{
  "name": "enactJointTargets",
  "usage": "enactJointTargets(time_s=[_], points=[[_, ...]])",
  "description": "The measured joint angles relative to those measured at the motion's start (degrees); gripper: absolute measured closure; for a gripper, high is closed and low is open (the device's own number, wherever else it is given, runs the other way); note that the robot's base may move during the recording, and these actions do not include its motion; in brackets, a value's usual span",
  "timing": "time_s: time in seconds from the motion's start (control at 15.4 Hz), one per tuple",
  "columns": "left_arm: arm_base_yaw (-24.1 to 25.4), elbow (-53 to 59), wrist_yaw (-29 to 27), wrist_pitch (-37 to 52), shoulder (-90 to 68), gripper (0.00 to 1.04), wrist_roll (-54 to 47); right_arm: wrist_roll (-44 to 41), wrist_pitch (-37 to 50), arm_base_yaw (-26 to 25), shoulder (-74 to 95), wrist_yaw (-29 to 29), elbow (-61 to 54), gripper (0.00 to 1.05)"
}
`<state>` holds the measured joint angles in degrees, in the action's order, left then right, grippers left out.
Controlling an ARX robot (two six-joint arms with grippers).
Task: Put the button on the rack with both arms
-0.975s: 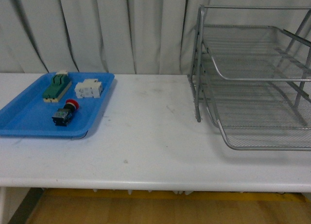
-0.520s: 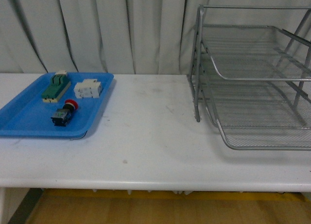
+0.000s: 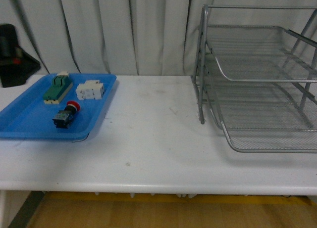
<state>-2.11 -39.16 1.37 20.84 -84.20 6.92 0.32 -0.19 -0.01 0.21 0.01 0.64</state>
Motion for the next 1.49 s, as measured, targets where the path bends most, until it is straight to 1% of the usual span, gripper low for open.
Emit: enactJointTargets(time_s=[0.13, 0.26, 0.39, 0.65, 0.91, 1.1, 1.17, 1.23, 1.36, 1.49], points=[[0.2, -8.9, 0.3, -3.3, -12.2, 0.07, -2.3, 0.0, 0.0, 0.0, 0.0, 0.0, 0.0, 0.06], [0.9, -18.9, 0.7, -8.4, -25.5, 0.07, -4.6, 0.0, 0.0, 0.0, 0.0, 0.0, 0.0, 0.06], [1.5, -29.0, 1.2, -12.7, -35.3, 0.07, -7.9, 0.0, 0.0, 0.0, 0.0, 0.0, 0.0, 0.06], [3.2, -38.6, 0.1, -16.2, -43.1, 0.07, -10.5, 0.0, 0.0, 0.0, 0.0, 0.0, 0.0, 0.06], [5.3, -45.4, -1.1, -18.7, -49.7, 0.07, -10.4, 0.0, 0.0, 0.0, 0.0, 0.0, 0.0, 0.06], [5.4, -49.3, -0.5, -20.3, -53.5, 0.07, -10.4, 0.0, 0.0, 0.0, 0.0, 0.0, 0.0, 0.06], [5.3, -49.5, 0.4, -20.3, -54.2, 0.33, -10.4, 0.0, 0.0, 0.0, 0.0, 0.0, 0.0, 0.06], [5.4, -49.4, 0.9, -19.5, -54.4, 0.53, -10.4, 0.0, 0.0, 0.0, 0.0, 0.0, 0.0, 0.06], [5.4, -49.3, 1.4, -18.8, -54.4, 0.67, -10.3, 0.0, 0.0, 0.0, 0.0, 0.0, 0.0, 0.06], [5.6, -48.2, 1.5, -17.9, -53.8, 0.68, -10.1, 0.0, 0.0, 0.0, 0.0, 0.0, 0.0, 0.06]])
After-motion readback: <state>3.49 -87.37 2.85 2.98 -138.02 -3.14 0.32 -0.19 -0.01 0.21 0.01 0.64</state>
